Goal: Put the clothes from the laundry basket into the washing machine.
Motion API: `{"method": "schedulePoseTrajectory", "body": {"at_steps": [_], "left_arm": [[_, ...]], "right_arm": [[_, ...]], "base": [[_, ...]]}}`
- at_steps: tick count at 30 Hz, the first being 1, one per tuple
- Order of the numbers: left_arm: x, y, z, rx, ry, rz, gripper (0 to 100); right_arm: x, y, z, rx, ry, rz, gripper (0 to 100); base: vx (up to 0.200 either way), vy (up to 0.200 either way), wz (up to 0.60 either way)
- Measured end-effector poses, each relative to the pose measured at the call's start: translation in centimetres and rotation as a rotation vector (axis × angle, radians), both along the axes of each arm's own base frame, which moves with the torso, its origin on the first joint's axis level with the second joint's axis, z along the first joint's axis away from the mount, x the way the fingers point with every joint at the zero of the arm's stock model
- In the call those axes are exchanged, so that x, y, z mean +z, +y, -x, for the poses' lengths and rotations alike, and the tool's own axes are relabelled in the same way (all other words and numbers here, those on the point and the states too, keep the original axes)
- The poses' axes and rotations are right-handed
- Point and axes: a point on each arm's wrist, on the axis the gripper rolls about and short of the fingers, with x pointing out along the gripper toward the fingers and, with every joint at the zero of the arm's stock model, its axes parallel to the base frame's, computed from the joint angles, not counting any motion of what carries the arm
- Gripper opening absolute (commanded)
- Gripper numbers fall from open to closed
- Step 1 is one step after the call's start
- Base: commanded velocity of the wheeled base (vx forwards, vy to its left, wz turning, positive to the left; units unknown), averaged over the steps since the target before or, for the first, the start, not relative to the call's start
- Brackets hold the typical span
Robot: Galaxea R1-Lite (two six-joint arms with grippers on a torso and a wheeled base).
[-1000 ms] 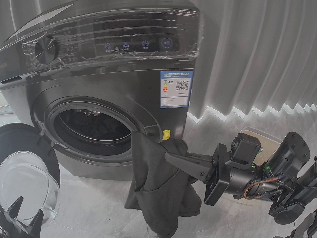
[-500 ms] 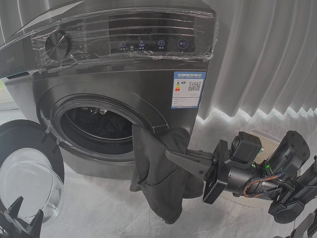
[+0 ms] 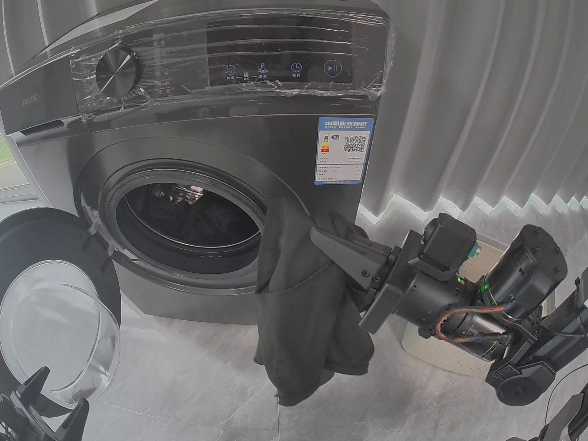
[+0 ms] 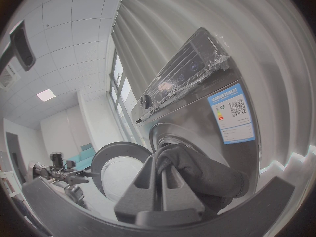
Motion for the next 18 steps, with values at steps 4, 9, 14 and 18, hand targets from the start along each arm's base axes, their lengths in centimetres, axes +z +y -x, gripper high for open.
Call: {"method": "schedulePoseTrajectory", "body": {"at_steps": [4,9,14,18], "left_arm": [[0.5,-0.2,0.1,-0.106,-0.016,-0.018,100],[3.3,-0.4,0.2,-0.176,-0.068,-0.031,100],[6.0,-0.8,-1.4,-0.249,-0.053,-0.072,100],[7.4,-1.5,-3.9,-0.333,-0.002,-0.104,100]], "right_arm": [[0.2,0.7,-0.5,-0.05,0.003,-0.025,0],[0.1,1.3,-0.9,-0.073,0.01,-0.034,0],[-0.5,1.7,-1.3,-0.089,0.03,-0.03,0],[-0.9,1.9,-1.6,-0.111,0.048,-0.027,0]], "base": [[0.0,0.0,0.0],[0.0,0.0,0.0],[0.0,0.0,0.0],[0.0,0.0,0.0]]}}
